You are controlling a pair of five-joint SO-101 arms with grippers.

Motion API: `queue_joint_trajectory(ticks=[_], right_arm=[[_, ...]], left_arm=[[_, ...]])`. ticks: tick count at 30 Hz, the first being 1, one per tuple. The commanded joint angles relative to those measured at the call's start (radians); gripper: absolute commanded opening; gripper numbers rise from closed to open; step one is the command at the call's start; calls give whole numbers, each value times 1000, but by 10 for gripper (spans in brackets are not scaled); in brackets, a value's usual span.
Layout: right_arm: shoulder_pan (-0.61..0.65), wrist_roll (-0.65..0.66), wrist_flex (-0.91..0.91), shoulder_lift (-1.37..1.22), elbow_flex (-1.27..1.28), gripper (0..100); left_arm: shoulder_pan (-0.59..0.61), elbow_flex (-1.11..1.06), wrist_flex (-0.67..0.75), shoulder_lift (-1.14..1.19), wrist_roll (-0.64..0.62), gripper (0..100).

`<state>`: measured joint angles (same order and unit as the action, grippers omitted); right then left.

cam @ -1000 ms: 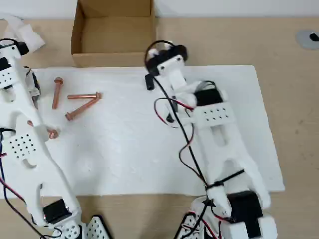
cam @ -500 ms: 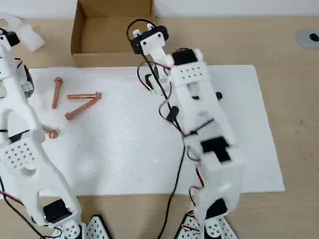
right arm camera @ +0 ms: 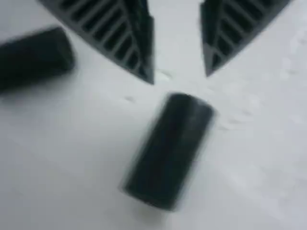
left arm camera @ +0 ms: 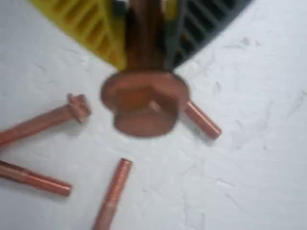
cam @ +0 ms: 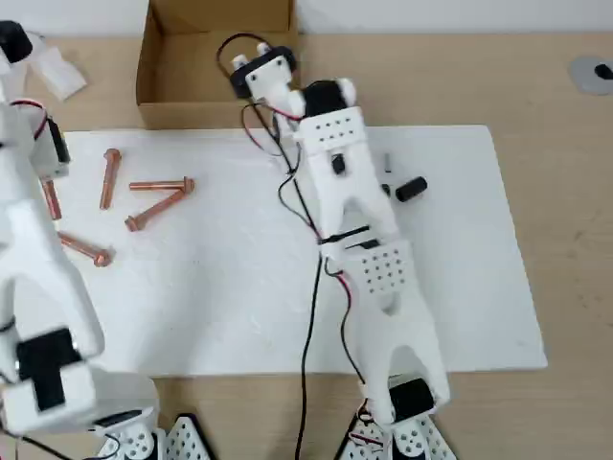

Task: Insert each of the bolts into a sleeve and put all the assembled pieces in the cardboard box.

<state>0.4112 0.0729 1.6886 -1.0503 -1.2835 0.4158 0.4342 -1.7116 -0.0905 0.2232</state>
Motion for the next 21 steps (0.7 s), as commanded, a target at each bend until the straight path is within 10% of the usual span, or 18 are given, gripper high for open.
queue_joint_trajectory(ticks=[1,21], right_arm=[[39,-20,23,-38,-139,98],[22,-51,-32,-85,-171,178]], left_arm=[[-20,-95,57,-160,-29,12],[-86,-835,391,-929,-130,9]])
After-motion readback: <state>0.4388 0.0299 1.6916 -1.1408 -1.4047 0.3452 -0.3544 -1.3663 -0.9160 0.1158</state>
